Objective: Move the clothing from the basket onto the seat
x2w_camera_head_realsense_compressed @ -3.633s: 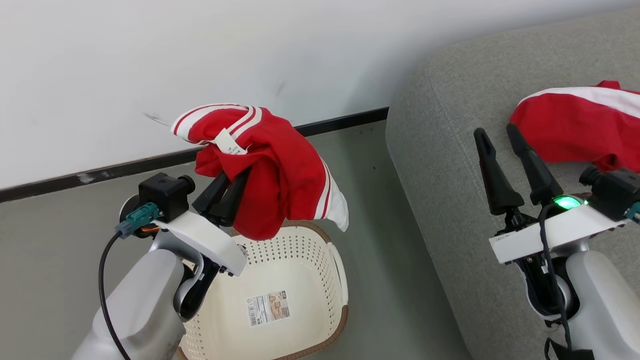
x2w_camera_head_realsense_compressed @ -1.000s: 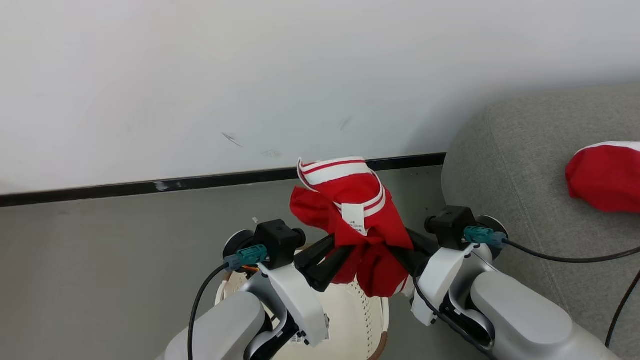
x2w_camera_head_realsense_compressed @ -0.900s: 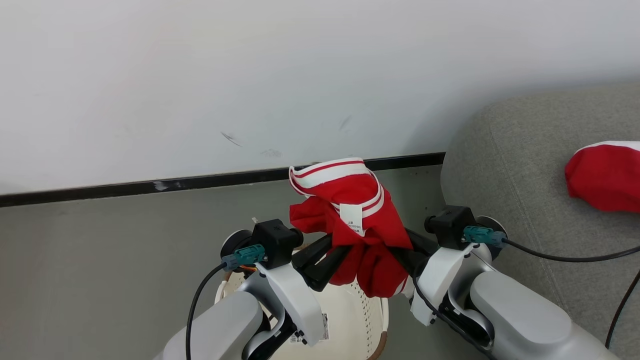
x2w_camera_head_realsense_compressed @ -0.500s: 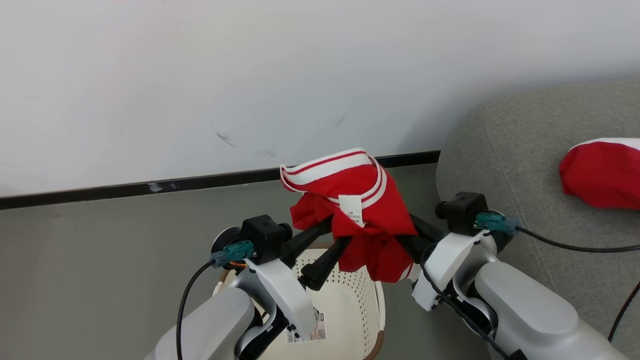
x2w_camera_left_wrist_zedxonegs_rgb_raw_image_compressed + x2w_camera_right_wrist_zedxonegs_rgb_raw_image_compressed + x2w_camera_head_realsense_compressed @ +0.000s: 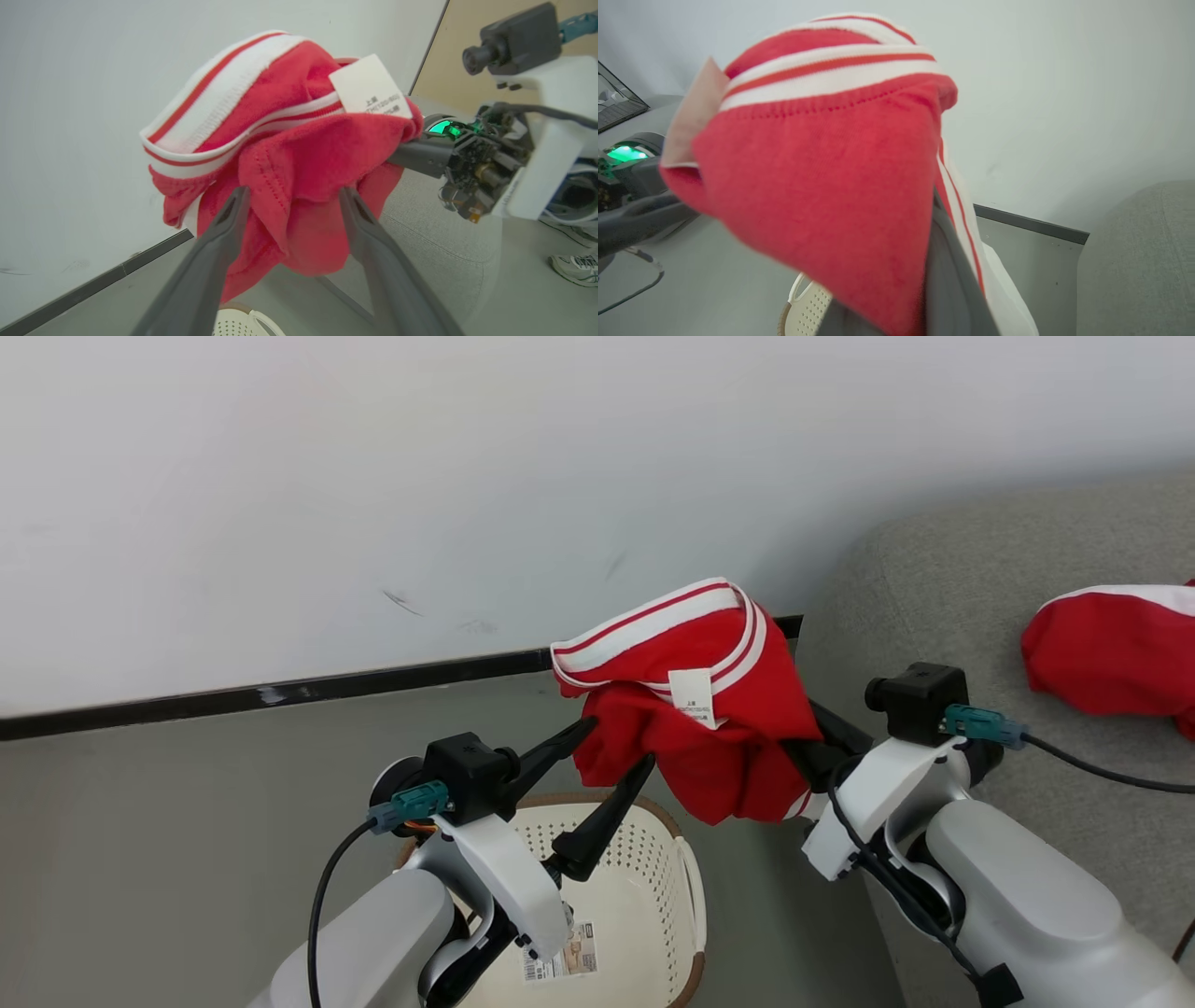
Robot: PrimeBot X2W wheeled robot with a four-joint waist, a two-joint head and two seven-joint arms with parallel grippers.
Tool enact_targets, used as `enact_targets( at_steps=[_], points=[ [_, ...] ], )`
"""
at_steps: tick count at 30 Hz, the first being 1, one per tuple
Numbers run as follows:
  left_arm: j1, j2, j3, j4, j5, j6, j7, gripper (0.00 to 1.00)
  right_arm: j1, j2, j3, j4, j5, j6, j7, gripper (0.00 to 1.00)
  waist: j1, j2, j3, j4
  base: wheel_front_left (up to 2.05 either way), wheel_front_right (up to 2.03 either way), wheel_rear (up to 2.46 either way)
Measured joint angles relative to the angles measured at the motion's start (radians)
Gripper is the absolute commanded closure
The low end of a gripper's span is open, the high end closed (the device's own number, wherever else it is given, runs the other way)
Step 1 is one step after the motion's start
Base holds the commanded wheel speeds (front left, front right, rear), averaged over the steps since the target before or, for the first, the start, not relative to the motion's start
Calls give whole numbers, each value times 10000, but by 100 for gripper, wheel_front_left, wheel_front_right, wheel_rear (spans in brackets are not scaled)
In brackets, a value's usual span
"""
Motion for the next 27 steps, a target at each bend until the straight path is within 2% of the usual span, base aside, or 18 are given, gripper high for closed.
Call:
enact_targets(
  at_steps=[14,27],
  points=[
    [60,81,-12,-25,90,0,-171,0,218,-587,-1601,-454,-21,0,0,100,0,0,14,-520,0,0,0],
    [105,75,-82,-161,94,-2,-307,0,809,-717,-2583,-959,-226,0,0,100,0,0,17,-1116,0,0,0]
  ],
)
